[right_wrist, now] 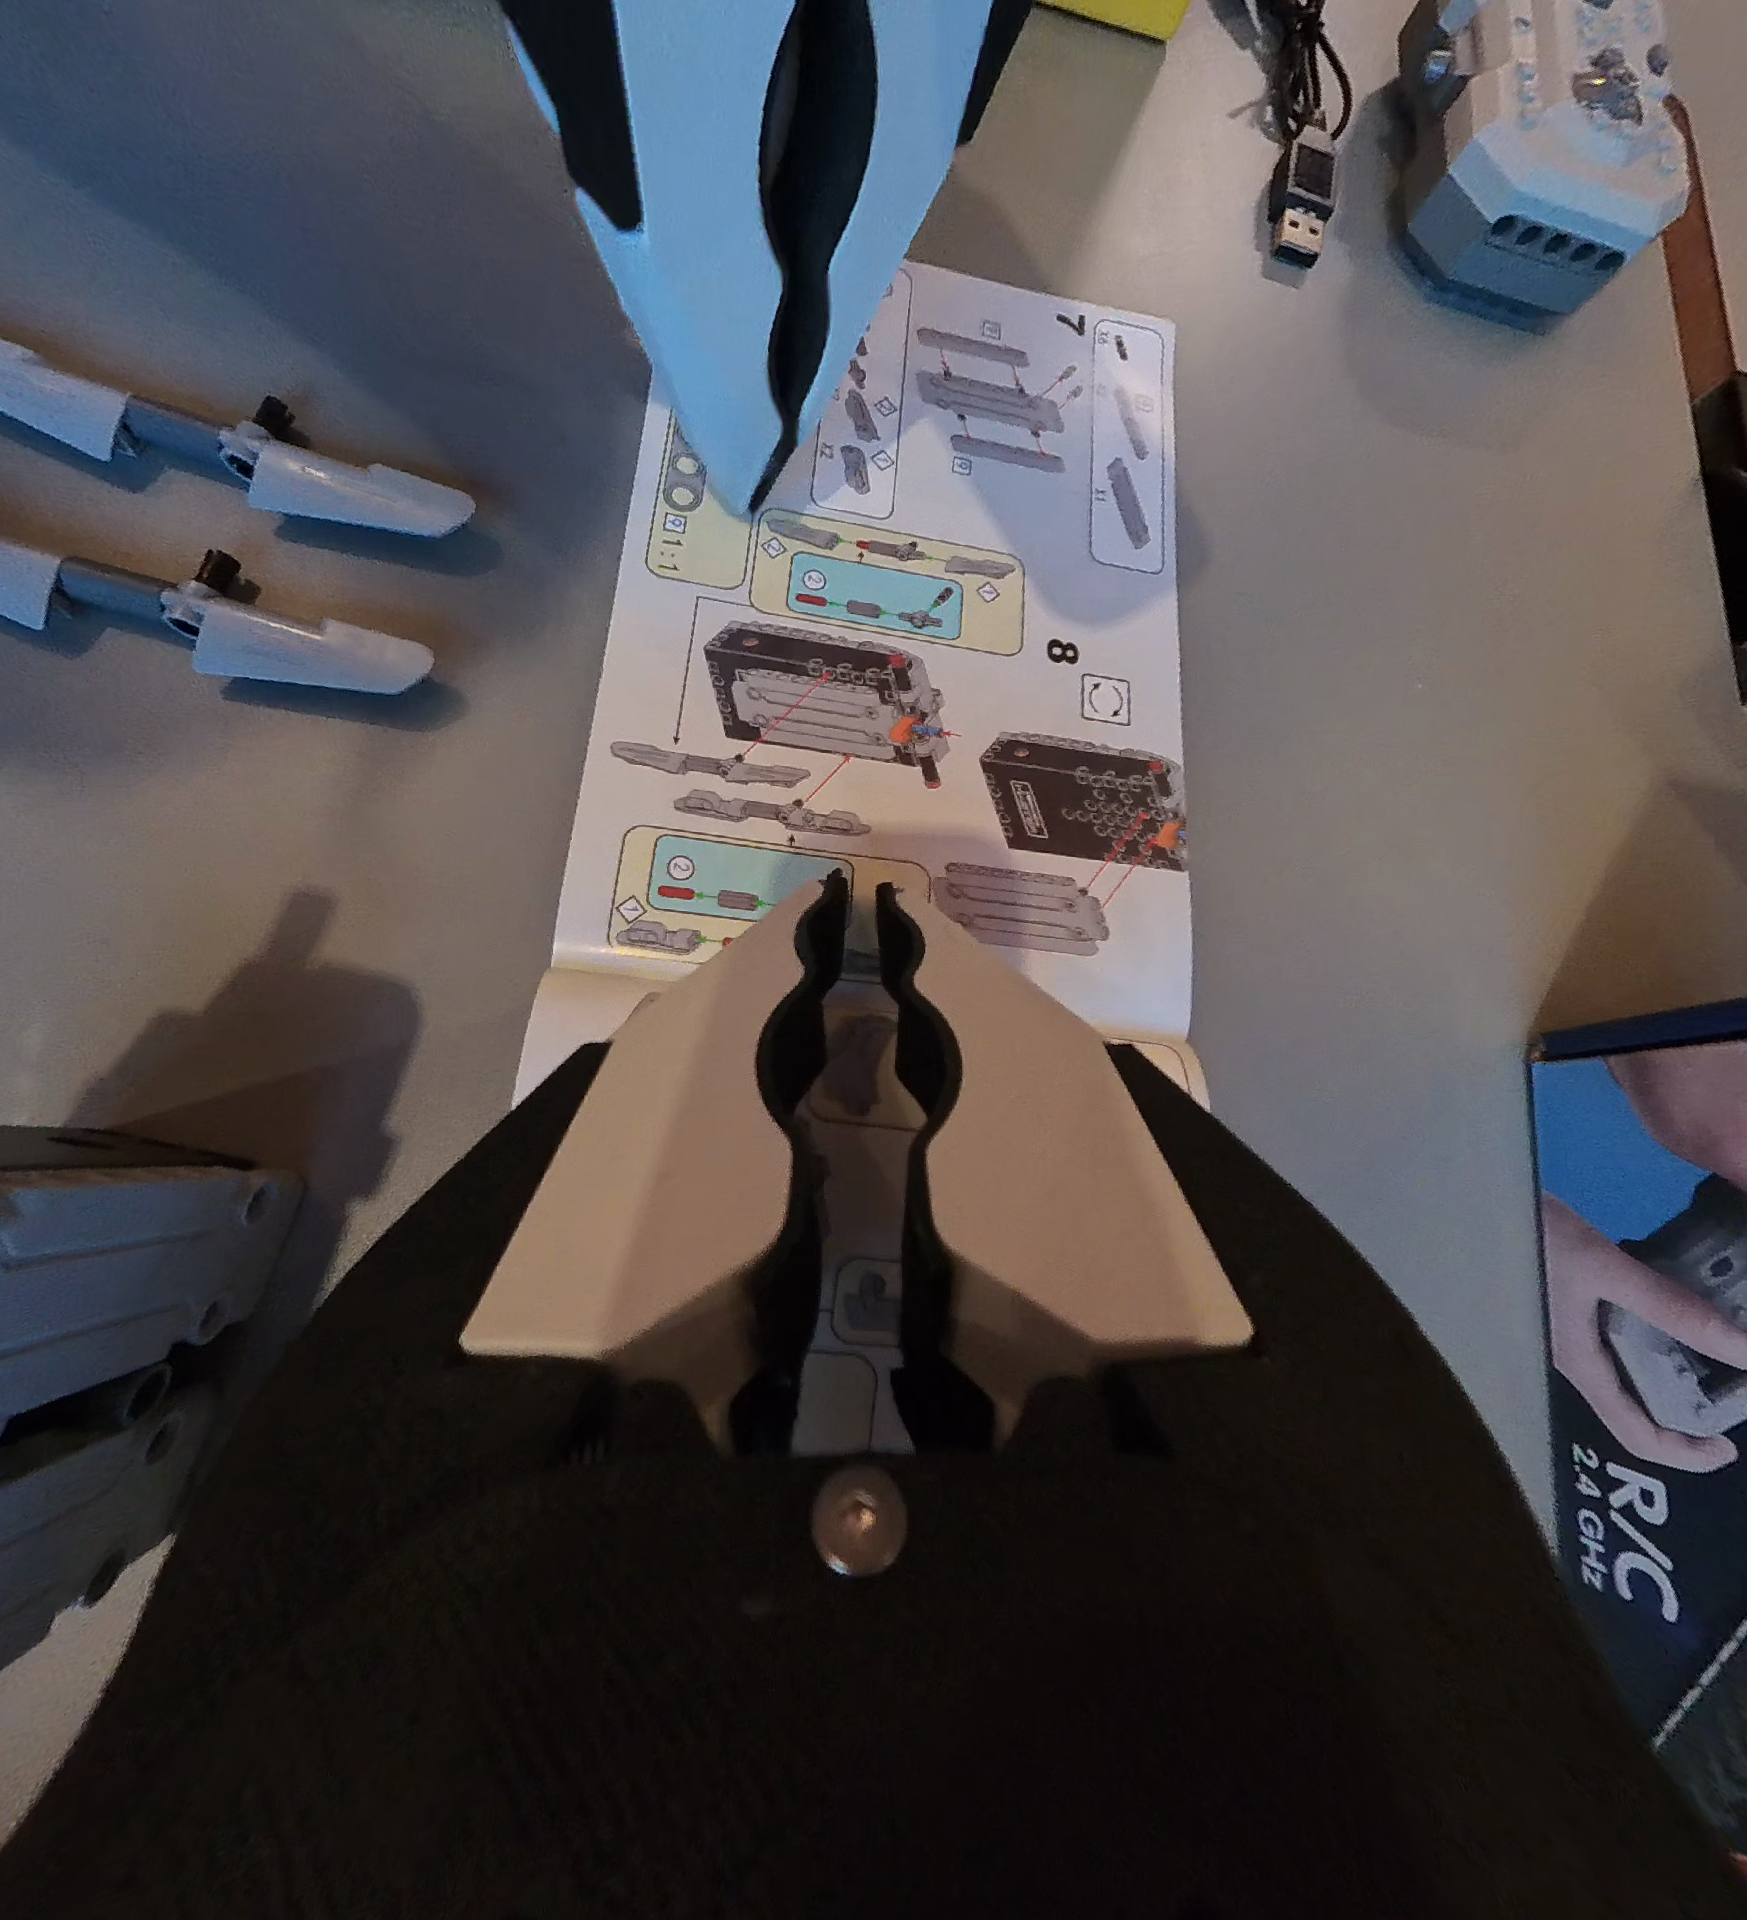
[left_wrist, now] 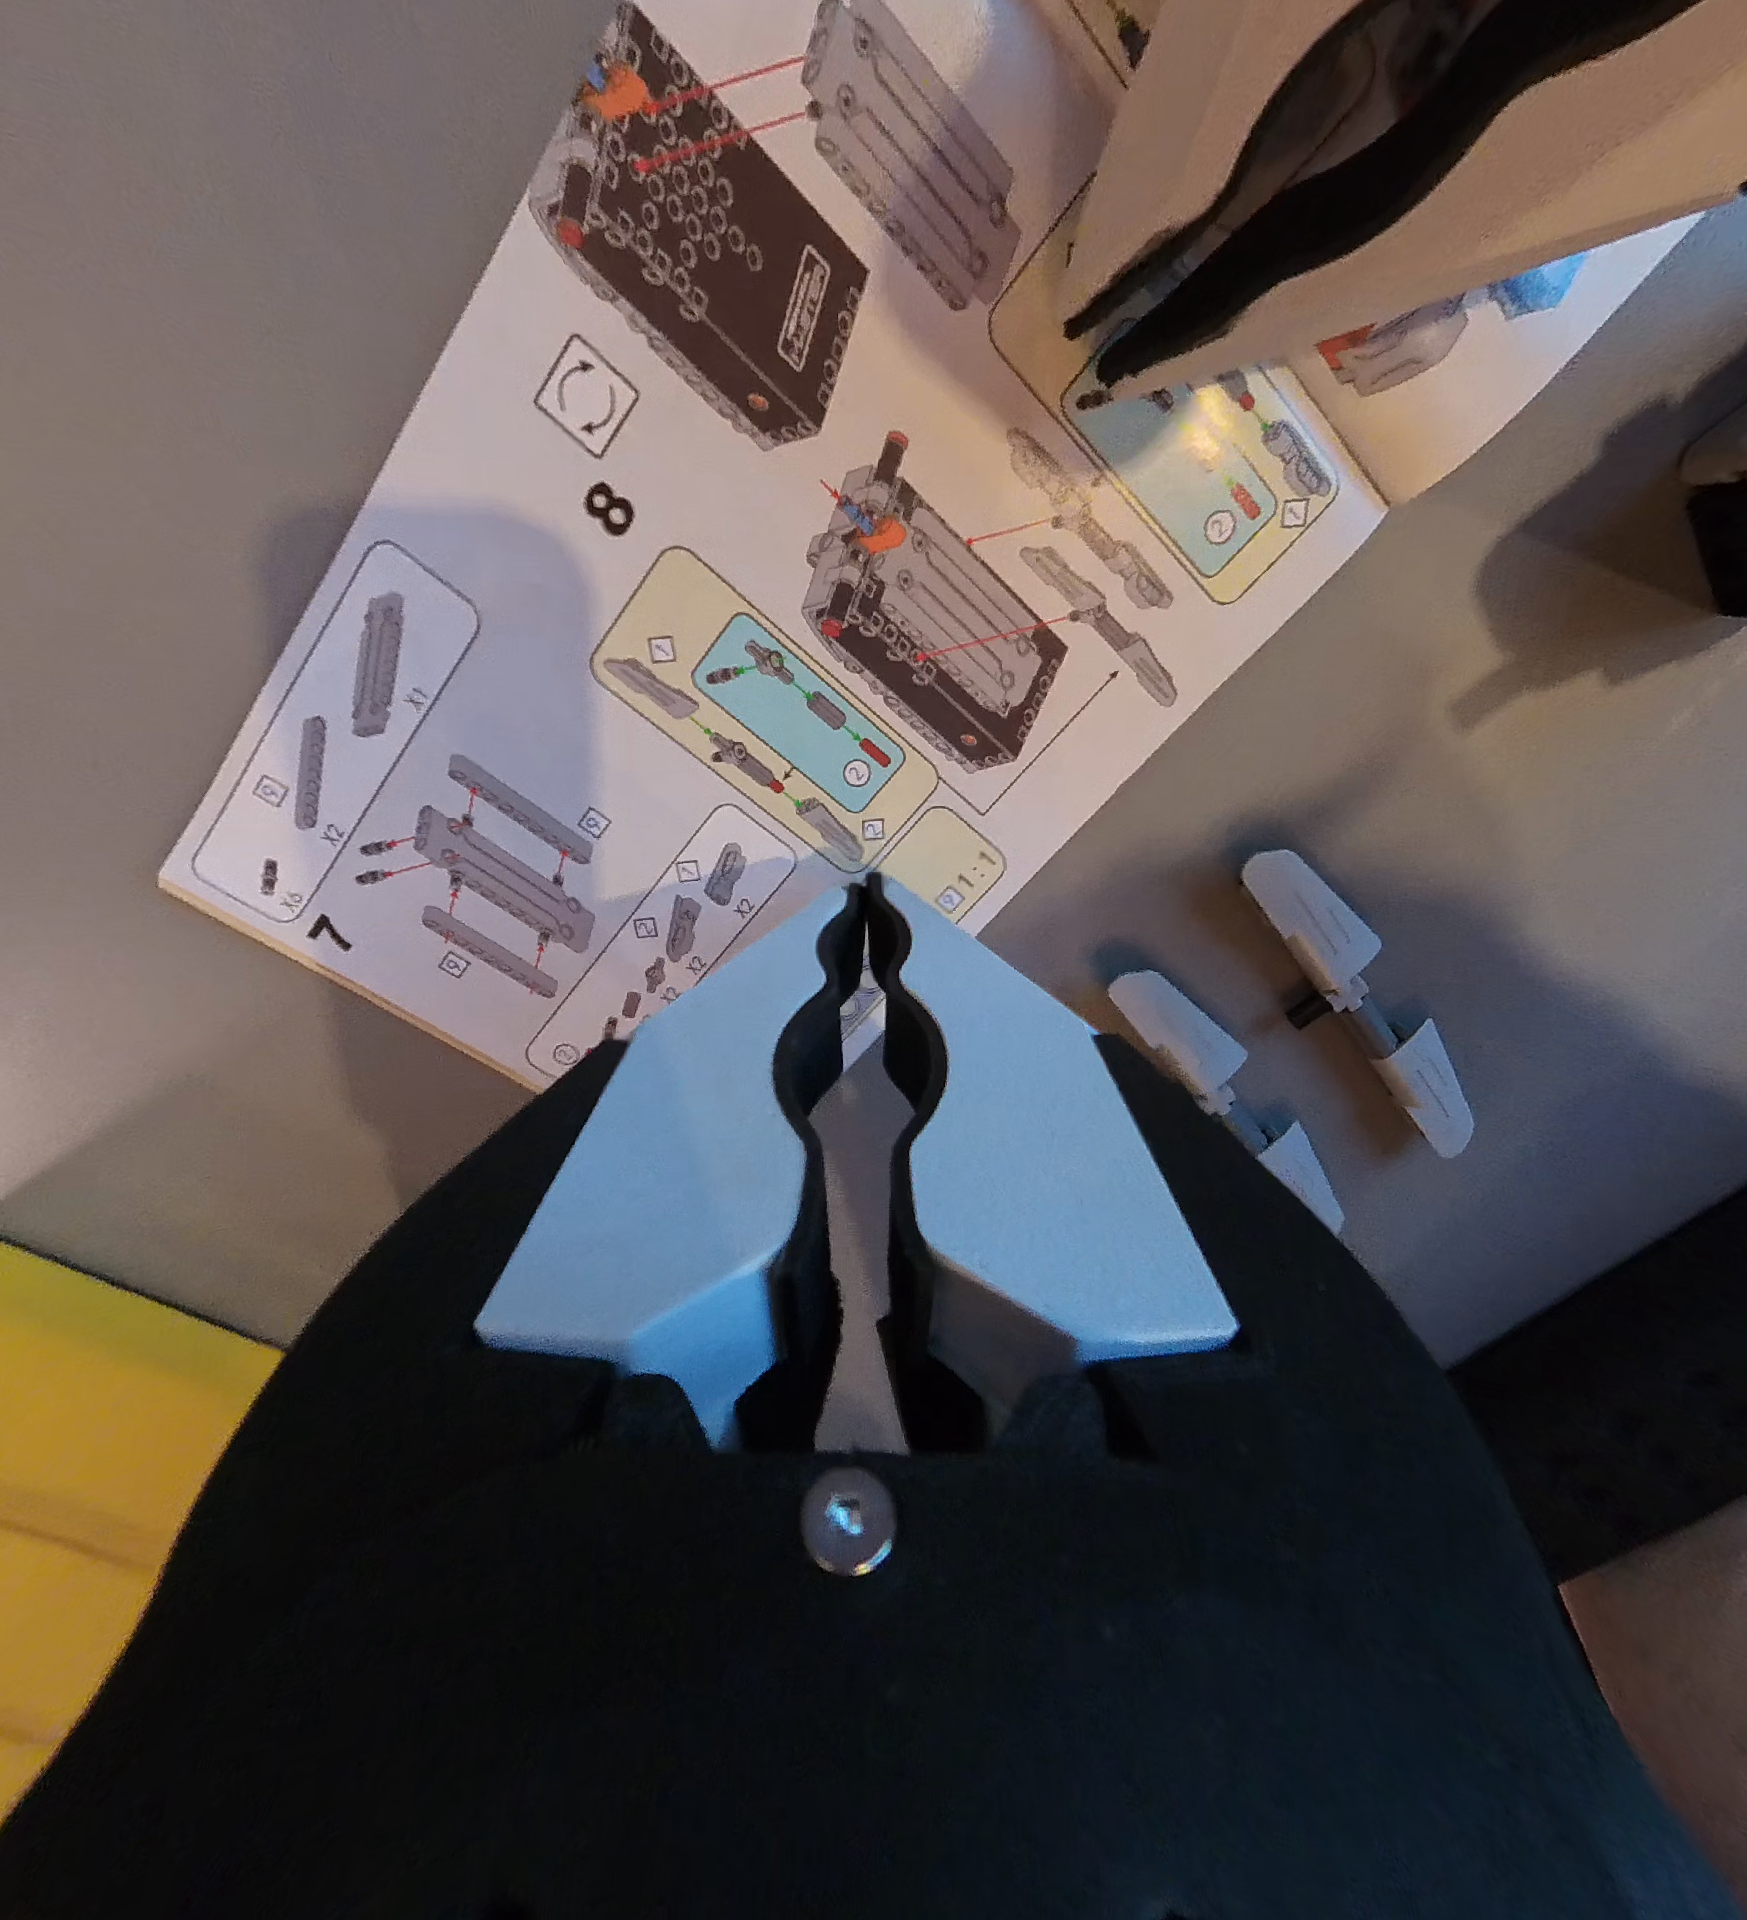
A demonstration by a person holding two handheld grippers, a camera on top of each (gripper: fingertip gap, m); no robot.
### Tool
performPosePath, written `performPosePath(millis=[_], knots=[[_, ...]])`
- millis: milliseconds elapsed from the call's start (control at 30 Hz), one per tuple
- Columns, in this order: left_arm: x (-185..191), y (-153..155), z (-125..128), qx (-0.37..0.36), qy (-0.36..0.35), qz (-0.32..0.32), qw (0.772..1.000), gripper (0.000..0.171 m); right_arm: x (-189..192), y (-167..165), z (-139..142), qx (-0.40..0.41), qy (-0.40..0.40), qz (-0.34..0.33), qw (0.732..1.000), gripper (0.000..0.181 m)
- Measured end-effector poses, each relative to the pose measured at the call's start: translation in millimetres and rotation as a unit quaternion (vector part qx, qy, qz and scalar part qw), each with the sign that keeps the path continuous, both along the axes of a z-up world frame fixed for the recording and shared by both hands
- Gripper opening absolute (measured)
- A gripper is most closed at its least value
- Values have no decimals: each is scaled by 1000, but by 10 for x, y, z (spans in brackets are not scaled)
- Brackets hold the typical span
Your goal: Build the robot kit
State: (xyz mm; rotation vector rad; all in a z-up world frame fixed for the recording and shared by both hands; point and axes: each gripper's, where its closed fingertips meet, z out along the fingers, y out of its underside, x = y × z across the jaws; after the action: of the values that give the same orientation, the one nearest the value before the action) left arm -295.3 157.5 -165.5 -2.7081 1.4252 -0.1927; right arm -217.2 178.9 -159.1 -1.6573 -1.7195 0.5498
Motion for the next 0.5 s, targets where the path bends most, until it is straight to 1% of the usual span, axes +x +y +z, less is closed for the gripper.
performPosePath(millis=[100, 267, 367, 500], knots=[[-80, 55, -3, 14, 20, 9, 1000, 0, 0, -1, -10, -3, 3, -1, 1000, 4], [-62, 30, -27, 2, 12, 11, 1000, 0, 2, 1, 20, -19, 25, 0, 1000, 4], [-56, 27, -27, 1, 9, 14, 1000, 0, 45, 58, 77, 8, 24, -2, 1000, 13], [-55, 26, -26, 3, 10, 9, 1000, 0, 174, 156, 60, 10, 6, -23, 1000, 15]])
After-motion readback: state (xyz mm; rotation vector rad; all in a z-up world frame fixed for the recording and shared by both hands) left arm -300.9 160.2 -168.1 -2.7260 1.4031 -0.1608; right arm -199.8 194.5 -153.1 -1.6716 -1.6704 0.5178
